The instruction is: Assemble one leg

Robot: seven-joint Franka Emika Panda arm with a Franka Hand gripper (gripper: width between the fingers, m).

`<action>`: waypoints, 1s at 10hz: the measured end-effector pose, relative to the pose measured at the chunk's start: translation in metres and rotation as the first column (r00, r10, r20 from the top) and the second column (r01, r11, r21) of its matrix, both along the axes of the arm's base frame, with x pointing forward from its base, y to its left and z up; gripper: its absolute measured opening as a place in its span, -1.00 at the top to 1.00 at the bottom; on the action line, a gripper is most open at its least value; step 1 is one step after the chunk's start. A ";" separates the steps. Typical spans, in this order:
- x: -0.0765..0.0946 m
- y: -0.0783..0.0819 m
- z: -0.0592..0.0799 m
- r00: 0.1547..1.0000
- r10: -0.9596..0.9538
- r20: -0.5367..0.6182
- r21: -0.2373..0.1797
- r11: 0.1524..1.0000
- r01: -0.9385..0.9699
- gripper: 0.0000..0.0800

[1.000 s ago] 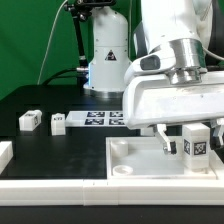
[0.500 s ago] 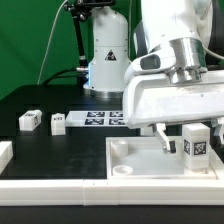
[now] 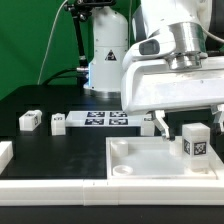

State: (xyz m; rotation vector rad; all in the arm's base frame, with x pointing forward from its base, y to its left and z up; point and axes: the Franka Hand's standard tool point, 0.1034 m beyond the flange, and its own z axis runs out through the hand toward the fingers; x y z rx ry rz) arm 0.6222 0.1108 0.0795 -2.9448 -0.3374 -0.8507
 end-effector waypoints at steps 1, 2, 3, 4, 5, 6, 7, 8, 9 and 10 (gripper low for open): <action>0.000 0.000 0.000 1.000 0.001 -0.002 0.000 1.000 -0.001 -0.62; -0.006 0.006 -0.006 0.995 0.016 -0.101 0.002 1.000 -0.016 -0.62; -0.009 0.009 -0.007 0.978 0.029 -0.209 0.004 1.000 -0.029 -0.62; -0.008 0.008 -0.008 0.953 0.036 -0.302 0.004 0.999 -0.036 -0.62; -0.007 0.006 -0.009 0.929 0.039 -0.369 0.004 0.999 -0.041 -0.62; -0.007 0.006 -0.010 0.913 0.042 -0.406 0.006 0.999 -0.043 -0.62; -0.006 0.004 -0.010 0.912 0.045 -0.409 0.005 0.999 -0.047 -0.62; -0.003 0.001 -0.009 0.917 0.047 -0.396 0.003 0.999 -0.050 -0.62; -0.003 0.001 -0.009 0.917 0.047 -0.396 0.003 0.999 -0.049 -0.62; -0.003 0.001 -0.009 0.917 0.047 -0.396 0.003 0.999 -0.049 -0.62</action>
Offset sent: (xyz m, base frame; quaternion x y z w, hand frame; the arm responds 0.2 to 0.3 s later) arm 0.0084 -0.0167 -0.0074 -0.0091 -0.2257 -0.0130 0.9741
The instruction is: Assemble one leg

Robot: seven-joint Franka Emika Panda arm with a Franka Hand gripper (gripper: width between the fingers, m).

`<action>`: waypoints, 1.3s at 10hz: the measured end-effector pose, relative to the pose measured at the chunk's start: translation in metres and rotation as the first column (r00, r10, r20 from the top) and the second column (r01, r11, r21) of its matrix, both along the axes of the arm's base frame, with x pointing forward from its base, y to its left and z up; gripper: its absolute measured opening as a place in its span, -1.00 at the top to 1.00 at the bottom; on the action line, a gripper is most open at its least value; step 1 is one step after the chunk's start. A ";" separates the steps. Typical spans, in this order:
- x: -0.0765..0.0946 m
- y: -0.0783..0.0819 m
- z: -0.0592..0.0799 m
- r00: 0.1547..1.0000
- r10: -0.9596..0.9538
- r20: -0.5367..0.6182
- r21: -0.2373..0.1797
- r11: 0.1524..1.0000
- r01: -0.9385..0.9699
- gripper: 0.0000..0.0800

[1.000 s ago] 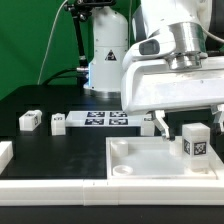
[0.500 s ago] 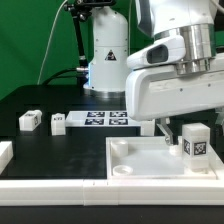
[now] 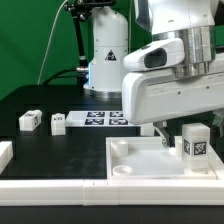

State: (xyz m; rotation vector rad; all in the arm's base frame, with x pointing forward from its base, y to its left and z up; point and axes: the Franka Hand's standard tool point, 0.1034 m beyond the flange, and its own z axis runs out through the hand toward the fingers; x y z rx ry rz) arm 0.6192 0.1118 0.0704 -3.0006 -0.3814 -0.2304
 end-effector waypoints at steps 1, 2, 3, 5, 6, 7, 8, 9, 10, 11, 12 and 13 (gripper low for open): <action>0.000 0.000 0.000 1.000 0.000 0.000 0.000 1.000 0.000 -0.62; 0.000 0.000 0.000 1.000 0.000 0.000 0.000 1.000 0.000 -0.62; 0.000 0.000 0.000 1.000 0.000 0.000 0.000 1.000 0.000 -0.37; 0.000 0.000 0.000 1.000 0.000 0.000 0.000 1.000 0.000 -0.03; 0.000 0.000 0.000 1.000 0.000 0.000 0.000 1.000 0.000 0.27; 0.000 0.000 0.000 1.000 0.000 0.000 0.000 1.000 0.000 0.27; 0.000 0.000 0.000 1.000 -0.026 -0.004 0.005 1.000 0.026 0.27; 0.000 0.000 0.000 1.000 -0.026 -0.004 0.004 1.000 0.026 0.27; 0.000 0.000 0.000 0.997 -0.073 -0.010 0.011 0.997 0.073 0.27; 0.000 0.004 0.000 0.972 -0.233 -0.018 0.039 0.972 0.233 0.27; -0.002 0.005 0.000 0.935 -0.353 -0.023 0.054 0.934 0.354 0.27; -0.002 0.006 0.000 0.880 -0.473 -0.039 0.069 0.878 0.474 0.27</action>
Offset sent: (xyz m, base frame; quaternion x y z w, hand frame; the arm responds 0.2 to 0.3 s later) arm 0.0000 0.0000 0.0000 0.0000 0.0000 0.0000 1.0000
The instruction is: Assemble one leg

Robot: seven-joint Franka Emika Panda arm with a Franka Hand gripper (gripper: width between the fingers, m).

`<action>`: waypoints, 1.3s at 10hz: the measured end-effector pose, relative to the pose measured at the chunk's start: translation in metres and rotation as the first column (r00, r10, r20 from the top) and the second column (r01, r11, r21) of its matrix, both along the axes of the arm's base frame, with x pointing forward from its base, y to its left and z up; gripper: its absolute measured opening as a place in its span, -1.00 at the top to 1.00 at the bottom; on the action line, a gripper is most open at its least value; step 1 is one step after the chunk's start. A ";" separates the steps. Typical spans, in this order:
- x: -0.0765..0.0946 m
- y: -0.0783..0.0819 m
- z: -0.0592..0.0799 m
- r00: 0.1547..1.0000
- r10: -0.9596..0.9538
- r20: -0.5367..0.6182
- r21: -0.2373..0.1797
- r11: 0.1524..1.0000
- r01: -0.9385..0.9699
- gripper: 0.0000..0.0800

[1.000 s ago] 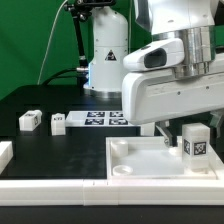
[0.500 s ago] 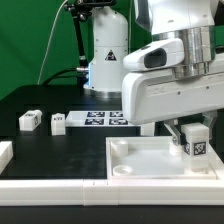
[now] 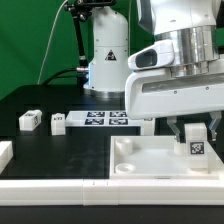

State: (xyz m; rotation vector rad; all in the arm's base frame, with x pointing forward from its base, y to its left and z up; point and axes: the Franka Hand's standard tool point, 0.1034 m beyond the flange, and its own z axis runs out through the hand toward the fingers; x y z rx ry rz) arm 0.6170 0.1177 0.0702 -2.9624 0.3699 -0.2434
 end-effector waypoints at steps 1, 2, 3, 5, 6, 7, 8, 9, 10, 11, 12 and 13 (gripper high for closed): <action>0.000 0.001 0.000 0.991 -0.131 -0.011 0.021 0.991 0.131 0.27; 0.001 0.001 0.000 0.971 -0.239 -0.025 0.043 0.970 0.240 0.27; 0.001 0.002 0.000 0.939 -0.340 -0.042 0.057 0.938 0.342 0.27; 0.002 0.005 -0.001 0.856 -0.512 -0.066 0.078 0.853 0.516 0.27; 0.002 0.006 0.000 0.789 -0.608 -0.089 0.090 0.784 0.615 0.27; 0.002 0.006 0.000 0.740 -0.665 -0.103 0.096 0.734 0.672 0.27; 0.002 0.006 0.000 0.736 -0.669 -0.104 0.097 0.730 0.676 0.27; 0.002 0.006 0.000 0.750 -0.654 -0.100 0.095 0.744 0.661 0.27; 0.002 0.006 0.000 0.780 -0.620 -0.090 0.091 0.774 0.626 -0.12; 0.002 0.006 0.000 0.808 -0.584 -0.080 0.087 0.804 0.589 -0.49; 0.002 0.007 0.000 0.876 -0.479 -0.057 0.067 0.874 0.482 -0.58; 0.002 0.008 -0.001 0.926 -0.375 -0.046 0.048 0.925 0.377 -0.58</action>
Offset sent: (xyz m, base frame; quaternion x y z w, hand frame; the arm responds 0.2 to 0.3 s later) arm 0.0012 0.0077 -0.0177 -0.0243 0.0057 0.3032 0.9526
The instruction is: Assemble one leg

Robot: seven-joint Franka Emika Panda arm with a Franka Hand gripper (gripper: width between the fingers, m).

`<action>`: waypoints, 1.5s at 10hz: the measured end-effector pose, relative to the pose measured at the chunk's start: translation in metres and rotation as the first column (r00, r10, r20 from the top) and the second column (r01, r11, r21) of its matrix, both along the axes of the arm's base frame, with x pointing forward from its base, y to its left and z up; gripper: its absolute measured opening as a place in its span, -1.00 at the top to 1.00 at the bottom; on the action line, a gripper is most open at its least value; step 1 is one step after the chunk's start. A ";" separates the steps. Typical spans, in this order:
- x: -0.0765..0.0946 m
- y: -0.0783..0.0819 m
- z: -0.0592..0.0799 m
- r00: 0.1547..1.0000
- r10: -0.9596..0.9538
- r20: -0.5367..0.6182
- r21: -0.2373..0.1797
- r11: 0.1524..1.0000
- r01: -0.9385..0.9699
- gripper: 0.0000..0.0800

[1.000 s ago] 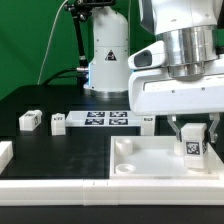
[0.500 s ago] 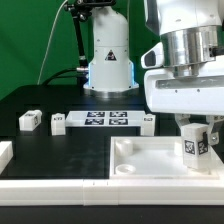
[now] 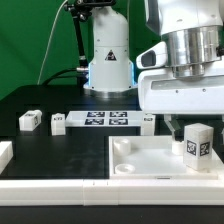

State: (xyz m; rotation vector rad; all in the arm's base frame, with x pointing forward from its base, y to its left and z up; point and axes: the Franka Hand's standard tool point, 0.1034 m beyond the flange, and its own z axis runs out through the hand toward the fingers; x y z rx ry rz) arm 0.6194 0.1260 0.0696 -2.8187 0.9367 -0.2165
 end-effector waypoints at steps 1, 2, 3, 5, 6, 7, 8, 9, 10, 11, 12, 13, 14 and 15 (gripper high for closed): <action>0.001 0.002 0.000 0.990 0.138 -0.006 -0.031 0.990 -0.138 -0.62; 0.004 0.001 -0.002 0.962 0.274 -0.008 -0.059 0.960 -0.274 -0.62; 0.005 -0.003 -0.004 0.929 0.371 -0.018 -0.074 0.926 -0.371 -0.62; 0.006 -0.007 -0.002 0.837 0.545 -0.056 -0.112 0.829 -0.547 -0.62; 0.007 -0.008 -0.001 0.760 0.646 -0.071 -0.143 0.748 -0.648 -0.62; 0.007 -0.008 0.000 0.716 0.693 -0.083 -0.155 0.701 -0.696 -0.62; 0.007 -0.007 0.003 0.656 0.749 -0.090 -0.172 0.637 -0.751 -0.62; 0.008 -0.006 0.005 0.616 0.782 -0.091 -0.179 0.596 -0.783 -0.62; 0.007 -0.008 0.003 0.542 0.834 -0.100 -0.186 0.520 -0.834 -0.62; 0.007 -0.007 0.003 0.562 0.821 -0.097 -0.183 0.541 -0.821 -0.62; 0.007 -0.007 0.003 0.562 0.822 -0.097 -0.183 0.540 -0.822 -0.21; 0.007 -0.007 0.003 0.562 0.822 -0.097 -0.183 0.540 -0.822 -0.21; 0.007 -0.007 0.003 0.568 0.817 -0.096 -0.182 0.547 -0.817 0.13; 0.007 -0.007 0.003 0.592 0.800 -0.094 -0.179 0.572 -0.801 0.27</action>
Offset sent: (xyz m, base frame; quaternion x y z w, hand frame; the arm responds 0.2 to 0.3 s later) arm 0.0138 -0.0129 -0.0016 -0.0436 -0.0373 -0.3300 0.9422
